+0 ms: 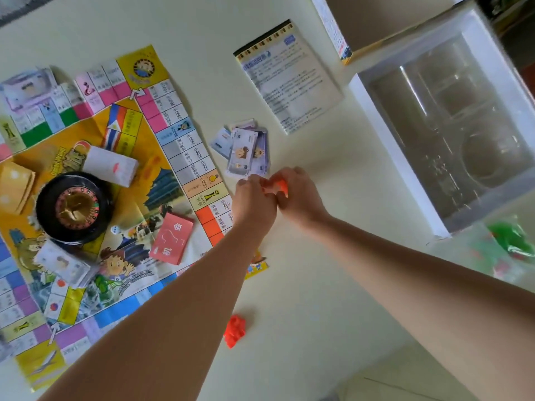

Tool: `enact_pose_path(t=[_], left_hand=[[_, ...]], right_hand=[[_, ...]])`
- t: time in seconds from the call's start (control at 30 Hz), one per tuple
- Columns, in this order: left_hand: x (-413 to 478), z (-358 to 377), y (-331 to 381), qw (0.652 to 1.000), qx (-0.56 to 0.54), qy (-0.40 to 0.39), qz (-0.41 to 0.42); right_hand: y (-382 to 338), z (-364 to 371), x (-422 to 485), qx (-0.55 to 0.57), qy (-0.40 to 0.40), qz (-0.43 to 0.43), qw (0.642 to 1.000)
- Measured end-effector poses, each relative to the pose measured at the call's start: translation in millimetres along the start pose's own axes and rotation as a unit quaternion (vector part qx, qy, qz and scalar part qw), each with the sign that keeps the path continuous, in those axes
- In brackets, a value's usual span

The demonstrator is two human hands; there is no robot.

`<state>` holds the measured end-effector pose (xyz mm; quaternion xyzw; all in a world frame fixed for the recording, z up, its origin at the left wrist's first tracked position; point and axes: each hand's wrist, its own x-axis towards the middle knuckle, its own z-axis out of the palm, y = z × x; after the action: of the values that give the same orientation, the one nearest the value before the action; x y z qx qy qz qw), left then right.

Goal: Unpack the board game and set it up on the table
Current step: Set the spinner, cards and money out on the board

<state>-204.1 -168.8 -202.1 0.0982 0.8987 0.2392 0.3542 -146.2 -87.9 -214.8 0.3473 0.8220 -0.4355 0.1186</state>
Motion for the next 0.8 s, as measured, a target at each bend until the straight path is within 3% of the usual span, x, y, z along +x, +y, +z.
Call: enact_pose_path(t=[0.5, 0.7, 0.8], left_hand=[[-21, 1, -7, 0.994, -0.092, 0.052, 0.002], [-20, -6, -12, 0.996, -0.068, 0.054, 0.013], [-19, -8, -18, 0.996, -0.034, 0.078, -0.005]], right_hand=[[13, 2, -18, 0.019, 0.051, -0.087, 0.995], [15, -10, -21, 0.005, 0.062, -0.099, 0.993], [21, -11, -24, -0.026, 0.081, -0.039, 0.996]])
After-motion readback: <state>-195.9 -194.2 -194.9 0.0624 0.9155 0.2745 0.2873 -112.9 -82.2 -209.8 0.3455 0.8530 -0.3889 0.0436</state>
